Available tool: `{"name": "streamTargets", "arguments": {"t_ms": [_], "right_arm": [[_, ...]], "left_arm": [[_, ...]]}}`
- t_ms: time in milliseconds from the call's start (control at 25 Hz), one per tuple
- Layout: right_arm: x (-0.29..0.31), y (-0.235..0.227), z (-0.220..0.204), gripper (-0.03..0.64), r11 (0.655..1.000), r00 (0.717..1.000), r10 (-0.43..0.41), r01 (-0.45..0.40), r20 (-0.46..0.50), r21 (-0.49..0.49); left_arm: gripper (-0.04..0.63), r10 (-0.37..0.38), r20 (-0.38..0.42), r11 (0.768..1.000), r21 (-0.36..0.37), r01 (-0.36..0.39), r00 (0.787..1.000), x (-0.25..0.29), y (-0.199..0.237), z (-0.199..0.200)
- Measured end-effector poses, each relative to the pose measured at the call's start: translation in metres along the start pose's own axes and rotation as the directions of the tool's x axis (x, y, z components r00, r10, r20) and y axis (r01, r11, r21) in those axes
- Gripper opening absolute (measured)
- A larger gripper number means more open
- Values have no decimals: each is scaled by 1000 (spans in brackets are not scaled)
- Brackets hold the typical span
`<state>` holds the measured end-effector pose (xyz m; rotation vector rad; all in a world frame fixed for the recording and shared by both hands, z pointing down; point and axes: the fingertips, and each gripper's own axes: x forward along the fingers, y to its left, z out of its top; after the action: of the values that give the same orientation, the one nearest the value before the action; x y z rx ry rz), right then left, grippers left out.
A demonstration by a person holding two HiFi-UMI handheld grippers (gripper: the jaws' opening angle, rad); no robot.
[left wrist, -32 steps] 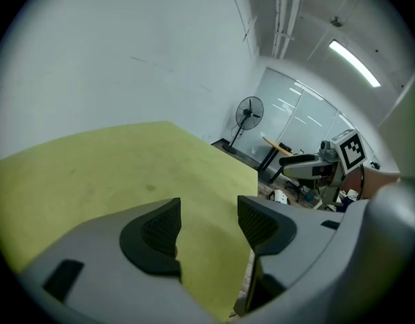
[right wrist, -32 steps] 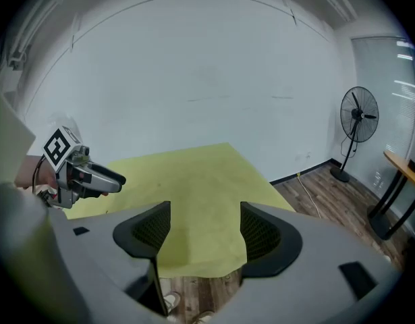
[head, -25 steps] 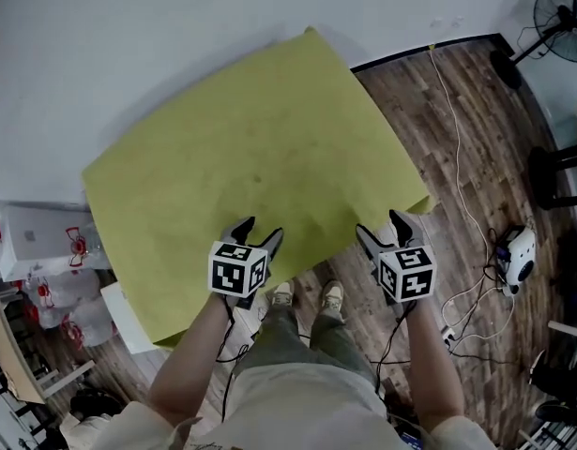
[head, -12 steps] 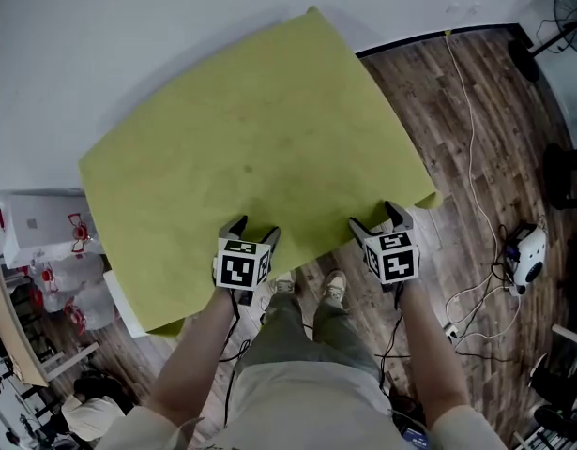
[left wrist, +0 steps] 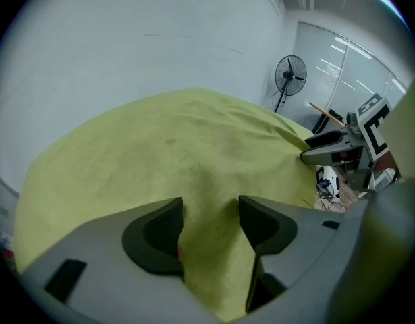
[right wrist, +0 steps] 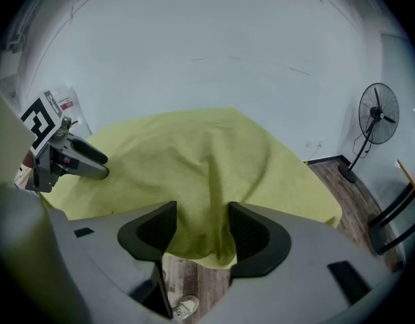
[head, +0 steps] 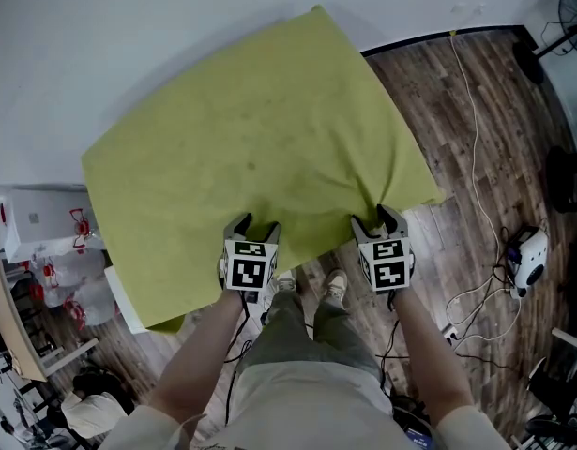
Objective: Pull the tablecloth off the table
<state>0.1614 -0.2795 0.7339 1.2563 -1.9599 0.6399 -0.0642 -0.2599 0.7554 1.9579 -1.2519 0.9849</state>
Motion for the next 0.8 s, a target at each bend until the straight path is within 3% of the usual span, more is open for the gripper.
{"name": "streamTargets", "arguments": {"t_ms": [120,240,280,320,480,800], "right_arm": [[-1,7,0,210,1000,1000,9,-9,-3,2],[-3,11,-3,78,999,1000,20,-20,7,32],[-5,11,-5,49,999,1000,20,-20,10,43],[-7,10,-6,37,998,1000,19,-19,10,52],[-29,10,2,33,996,999,29,-32,37,85],[-104,0,72,32,990,969,30,-63,247,128]], "left_arm": [[234,4,8,1000,2,-4,1000,0,-4,2],[120,-8,4,1000,-15,8,1000,-1,-12,1],[54,-23,-2,999,-36,23,1000,-3,-17,3],[31,-38,-2,998,-58,37,999,-8,-21,7],[23,-58,48,994,-87,62,997,-31,-25,24],[23,-77,219,997,-14,82,973,-96,-29,83]]}}
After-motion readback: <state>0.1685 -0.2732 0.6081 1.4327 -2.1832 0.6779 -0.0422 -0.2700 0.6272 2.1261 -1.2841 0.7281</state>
